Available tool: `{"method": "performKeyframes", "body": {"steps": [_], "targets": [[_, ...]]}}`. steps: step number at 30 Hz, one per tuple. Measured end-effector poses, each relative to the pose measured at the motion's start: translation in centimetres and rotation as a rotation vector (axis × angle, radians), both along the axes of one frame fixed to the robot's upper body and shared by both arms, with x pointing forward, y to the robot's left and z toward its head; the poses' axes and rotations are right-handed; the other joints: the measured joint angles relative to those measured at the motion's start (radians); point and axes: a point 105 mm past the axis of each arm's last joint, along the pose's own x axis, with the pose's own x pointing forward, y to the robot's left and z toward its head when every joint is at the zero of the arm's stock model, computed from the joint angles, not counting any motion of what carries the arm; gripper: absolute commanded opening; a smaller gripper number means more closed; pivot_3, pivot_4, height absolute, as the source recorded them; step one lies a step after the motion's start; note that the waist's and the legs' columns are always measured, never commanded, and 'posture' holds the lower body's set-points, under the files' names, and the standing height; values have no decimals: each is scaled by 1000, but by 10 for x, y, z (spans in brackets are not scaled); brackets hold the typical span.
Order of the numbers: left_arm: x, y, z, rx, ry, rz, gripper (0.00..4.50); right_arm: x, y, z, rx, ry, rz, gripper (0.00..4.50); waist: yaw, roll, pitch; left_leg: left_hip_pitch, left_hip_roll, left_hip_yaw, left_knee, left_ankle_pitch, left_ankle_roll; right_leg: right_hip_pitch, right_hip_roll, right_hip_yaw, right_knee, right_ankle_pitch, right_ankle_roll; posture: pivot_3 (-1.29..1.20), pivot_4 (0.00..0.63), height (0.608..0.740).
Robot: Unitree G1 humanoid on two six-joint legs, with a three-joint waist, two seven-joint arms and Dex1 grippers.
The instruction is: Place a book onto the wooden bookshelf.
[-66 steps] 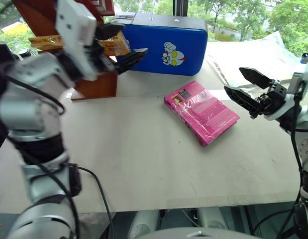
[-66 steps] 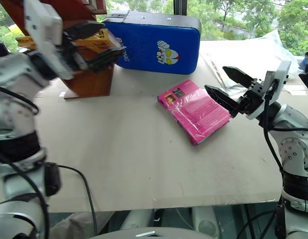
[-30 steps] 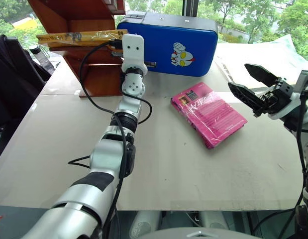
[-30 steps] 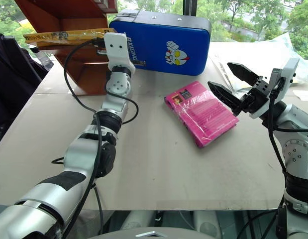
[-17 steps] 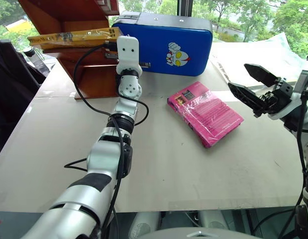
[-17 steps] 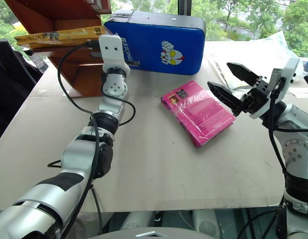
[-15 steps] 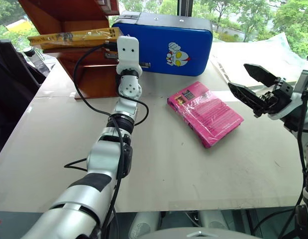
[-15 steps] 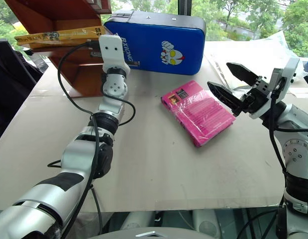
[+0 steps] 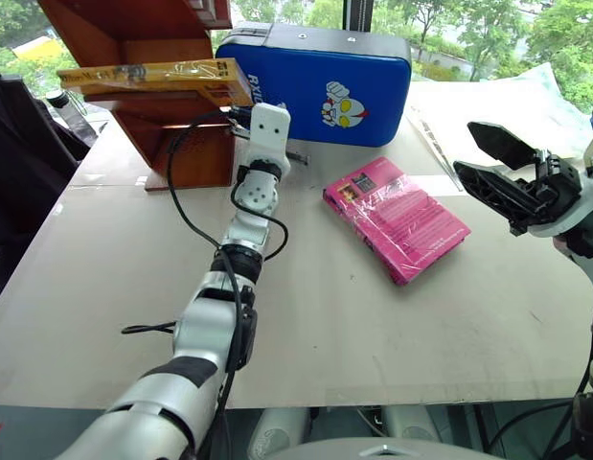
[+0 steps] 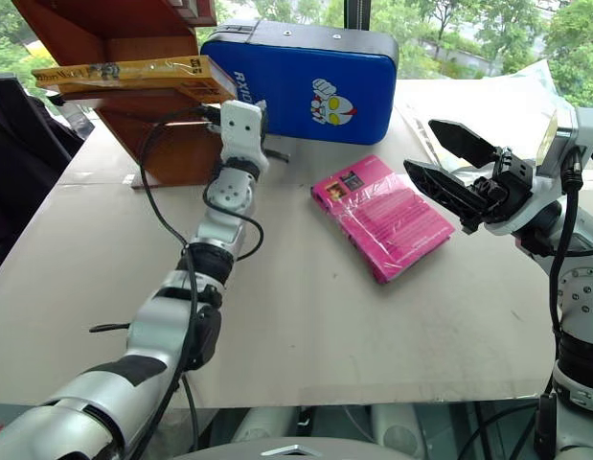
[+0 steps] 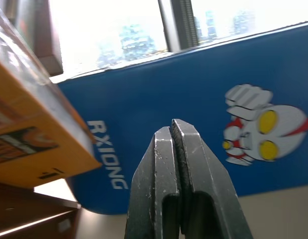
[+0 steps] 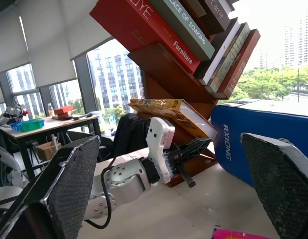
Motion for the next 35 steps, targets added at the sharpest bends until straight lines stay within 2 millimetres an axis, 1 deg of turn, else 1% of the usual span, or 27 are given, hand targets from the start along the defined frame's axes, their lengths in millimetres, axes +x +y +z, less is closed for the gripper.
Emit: {"method": "performKeyframes", "body": {"steps": [3, 4, 5, 8, 9, 10, 11, 13, 14, 15, 16, 17, 19, 20, 21, 22, 23, 24, 25, 27, 28, 30, 35], "targets": [[-25, -3, -27, 16, 114, -123, 33, 0, -5, -10, -24, 26, -26, 4500, 0, 0, 0, 1, 1, 0, -3, 0, 0, 0, -1, 1, 0, 0, 0, 0, 150, 740], [-31, -1, -36, 8, 172, -148, 33, 0, -5, -13, -28, 34, -32, 4500, 1, 0, 0, 0, 1, 0, -3, 0, 0, -1, -1, 1, 0, 0, 0, 0, 150, 740], [-43, 2, -45, -6, 233, -182, 33, -1, -8, -17, -40, 42, -42, 4500, 0, 0, 0, 0, 1, 0, -3, 0, 0, -2, -1, 2, 0, 0, 0, 0, 150, 740], [-83, 18, -75, -60, 457, -250, 33, -3, -20, -44, -98, 109, -97, 4500, 0, 1, 0, 1, 2, 1, -5, 0, 0, -1, -1, 3, -1, 0, -1, 0, 150, 740], [-104, 28, -84, -71, 548, -265, 33, -5, -28, -59, -121, 145, -134, 4500, 1, 1, 0, 2, 2, 1, -6, 0, 0, -2, -1, 3, -1, 0, -1, 0, 150, 740], [-116, 33, -86, -75, 583, -273, 33, -5, -33, -66, -132, 165, -158, 4500, 1, 1, 0, 2, 2, 1, -7, 0, 0, -1, -1, 3, -1, 0, -1, 0, 150, 740], [-129, 40, -89, -83, 627, -273, 33, -5, -41, -79, -143, 202, -200, 4500, 3, 1, 0, 5, 2, 1, -8, 0, 0, 0, -2, 4, -1, 0, -1, 0, 150, 740], [-144, 46, -86, -105, 657, -272, 33, -3, -52, -93, -162, 236, -256, 4500, 11, 3, 0, 6, 2, 2, -8, 0, 0, 2, -2, 4, -3, 0, -1, 0, 150, 740], [-157, 48, -87, -125, 678, -273, 33, -4, -57, -101, -198, 229, -285, 4500, 12, 4, -2, 9, 3, 2, -8, 0, 0, 5, -2, 4, -4, 0, -1, 0, 150, 740], [-170, 50, -93, -135, 715, -271, 33, -6, -65, -113, -234, 245, -323, 4500, 13, 4, -3, 11, 3, 2, -8, 0, 0, 7, -2, 4, -4, -1, -2, 0, 150, 740], [-180, 53, -102, -144, 761, -259, 33, -8, -73, -125, -271, 266, -357, 4500, 13, 4, -4, 11, 3, 2, -8, 0, 0, 7, -2, 4, -4, -3, -5, 0, 150, 740], [-193, 57, -118, -161, 831, -235, 33, -11, -83, -144, -318, 304, -393, 4500, 13, 5, -4, 11, 3, 3, -9, 0, 0, 7, -2, 4, -4, -3, -5, 0, 150, 740], [-206, 61, -134, -170, 892, -213, 545, -16, -92, -165, -369, 348, -419, 4500, 16, 5, -4, 11, 3, 3, -9, 0, 0, 7, -1, 4, -4, -3, -5, 0, 150, 740], [-212, 61, -137, -155, 887, -214, 790, -19, -95, -174, -395, 356, -427, 4500, 18, 5, -4, 11, 4, 3, -9, 0, 0, 7, -2, 4, -4, -3, -5, 0, 150, 740], [-215, 60, -137, -133, 869, -220, 1212, -23, -100, -182, -416, 372, -435, 4500, 21, 5, -4, 11, 4, 4, -9, 0, 0, 7, -2, 5, -4, -3, -5, 0, 150, 740], [-216, 58, -137, -109, 846, -222, 1746, -26, -102, -189, -436, 380, -436, 4500, 24, 6, -4, 11, 4, 4, -9, 0, -1, 7, -2, 5, -4, -3, -6, 0, 150, 740], [-215, 58, -135, -95, 809, -219, 2136, -29, -103, -196, -455, 387, -433, 4500, 26, 6, -4, 11, 4, 5, -9, 0, -1, 7, -2, 7, -5, -3, -6, 0, 150, 740], [-212, 58, -131, -93, 753, -218, 2746, -35, -105, -205, -474, 397, -433, 4500, 28, 7, -5, 11, 4, 5, -9, 0, -1, 7, -2, 8, -5, -3, -5, 0, 150, 740], [-212, 59, -130, -85, 731, -213, 3130, -37, -106, -210, -480, 406, -432, 4500, 28, 6, -5, 11, 4, 5, -9, -1, -1, 7, -2, 9, -5, -3, -5, 0, 150, 740], [-211, 59, -130, -59, 682, -236, 4087, -39, -105, -211, -485, 389, -434, 4500, 27, 8, -6, 11, 5, 6, -9, -1, -1, 7, -2, 10, -6, -3, -5, 0, 150, 740], [-211, 57, -128, -53, 654, -257, 4467, -39, -106, -211, -487, 385, -435, 4500, 27, 8, -6, 10, 5, 6, -9, -1, -1, 7, -2, 10, -7, -3, -5, 0, 150, 740], [-212, 57, -127, -45, 621, -277, 4467, -39, -105, -211, -486, 382, -437, 4500, 27, 8, -6, 10, 5, 6, -10, -1, -1, 7, -2, 10, -8, -3, -5, 0, 150, 740], [-216, 59, -136, -6, 603, -289, 4467, -41, -105, -212, -487, 384, -438, 4500, 28, 8, -6, 9, 5, 6, -11, 0, 0, 6, -2, 10, -9, -3, -5, 0, 150, 740]]}}
